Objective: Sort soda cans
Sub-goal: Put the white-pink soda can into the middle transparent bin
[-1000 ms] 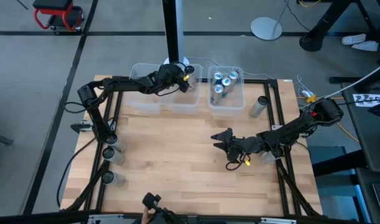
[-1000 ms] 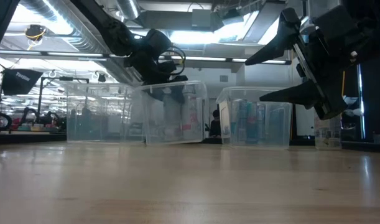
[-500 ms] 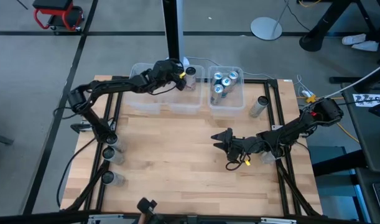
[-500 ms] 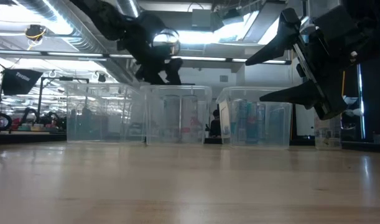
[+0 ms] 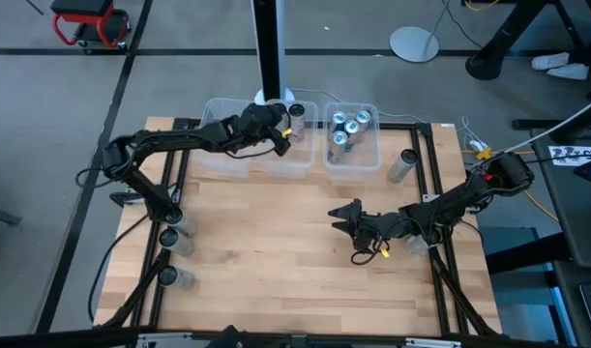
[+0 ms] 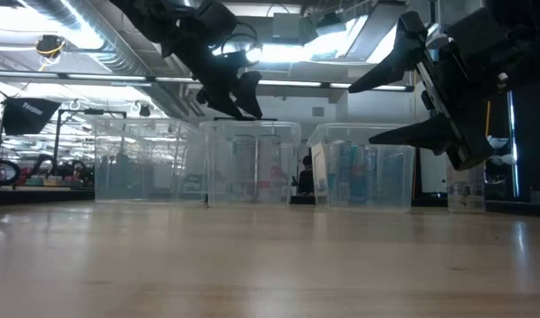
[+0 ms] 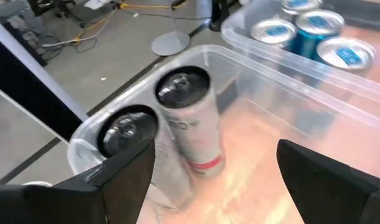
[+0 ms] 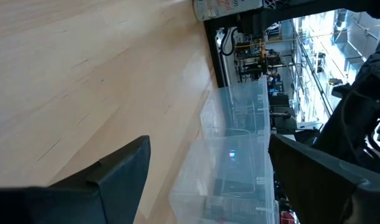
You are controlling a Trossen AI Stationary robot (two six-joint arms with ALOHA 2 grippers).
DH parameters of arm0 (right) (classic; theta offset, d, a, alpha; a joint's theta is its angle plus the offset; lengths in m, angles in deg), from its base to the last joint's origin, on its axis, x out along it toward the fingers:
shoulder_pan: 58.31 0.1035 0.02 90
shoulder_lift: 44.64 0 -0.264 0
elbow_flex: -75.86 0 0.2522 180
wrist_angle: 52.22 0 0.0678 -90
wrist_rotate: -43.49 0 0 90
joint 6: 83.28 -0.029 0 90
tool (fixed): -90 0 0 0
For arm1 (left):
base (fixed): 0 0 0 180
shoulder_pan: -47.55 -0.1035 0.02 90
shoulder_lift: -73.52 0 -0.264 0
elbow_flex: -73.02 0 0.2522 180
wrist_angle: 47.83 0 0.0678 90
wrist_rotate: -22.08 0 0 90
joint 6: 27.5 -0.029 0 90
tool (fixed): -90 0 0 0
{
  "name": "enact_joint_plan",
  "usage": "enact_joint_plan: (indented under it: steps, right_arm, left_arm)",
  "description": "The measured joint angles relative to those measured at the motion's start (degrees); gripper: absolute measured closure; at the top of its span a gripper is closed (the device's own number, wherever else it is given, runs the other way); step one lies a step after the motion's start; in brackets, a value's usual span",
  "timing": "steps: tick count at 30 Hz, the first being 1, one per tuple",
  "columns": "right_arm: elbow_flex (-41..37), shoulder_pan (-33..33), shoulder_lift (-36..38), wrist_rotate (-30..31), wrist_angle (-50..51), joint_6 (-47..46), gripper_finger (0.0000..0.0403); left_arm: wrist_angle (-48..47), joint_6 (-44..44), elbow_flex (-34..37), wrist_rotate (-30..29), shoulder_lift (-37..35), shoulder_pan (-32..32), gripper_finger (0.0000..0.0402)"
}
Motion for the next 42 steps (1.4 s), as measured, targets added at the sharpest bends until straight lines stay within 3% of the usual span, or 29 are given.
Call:
enact_joint_plan:
  steps: [9,15,26,33,42]
  right_arm:
    - [0.0,0.0,0.0,0.0,0.1,-0.1,0.0077]
    - [0.0,0.0,0.0,0.0,0.1,-0.1,0.0077]
    - [0.0,0.0,0.0,0.0,-0.2,-0.1,0.0077]
    - [0.0,0.0,0.0,0.0,-0.8,-0.1,0.0077]
    - [0.0,0.0,0.0,0.0,-0.8,-0.1,0.0077]
  left_arm:
    - [-1.4,-0.9,0.0,0.0,-0.5,4.1,0.0078]
    - [-5.5,-0.8,0.0,-0.1,-5.3,8.8,0.0078]
    - [-22.1,2.6,0.0,0.0,-19.5,25.8,0.0078]
    - [-30.4,4.9,0.0,0.0,-22.1,33.9,0.0078]
    - [-38.1,21.5,0.0,0.1,-22.0,42.2,0.0078]
